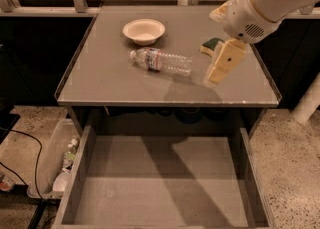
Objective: Place water bottle into top drawer
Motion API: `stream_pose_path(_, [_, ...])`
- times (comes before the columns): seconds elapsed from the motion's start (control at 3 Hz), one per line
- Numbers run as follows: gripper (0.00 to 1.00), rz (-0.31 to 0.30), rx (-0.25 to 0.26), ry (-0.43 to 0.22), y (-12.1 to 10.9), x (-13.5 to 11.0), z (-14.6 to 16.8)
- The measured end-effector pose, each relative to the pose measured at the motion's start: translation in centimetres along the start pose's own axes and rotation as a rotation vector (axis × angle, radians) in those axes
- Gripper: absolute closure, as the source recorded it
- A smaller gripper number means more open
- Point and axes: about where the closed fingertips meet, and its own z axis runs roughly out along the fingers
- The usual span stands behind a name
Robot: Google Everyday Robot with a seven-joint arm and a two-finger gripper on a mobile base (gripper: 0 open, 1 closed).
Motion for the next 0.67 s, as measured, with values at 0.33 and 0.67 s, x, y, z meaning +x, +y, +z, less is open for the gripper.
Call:
stream_pose_path(0.33, [0.0, 0.016, -0.002, -0.014, -1.6, -0.3, 2.7])
stream_pose_path(0.67, [0.0, 0.027, -0.022, -0.026, -3.3, -0.5, 5.8])
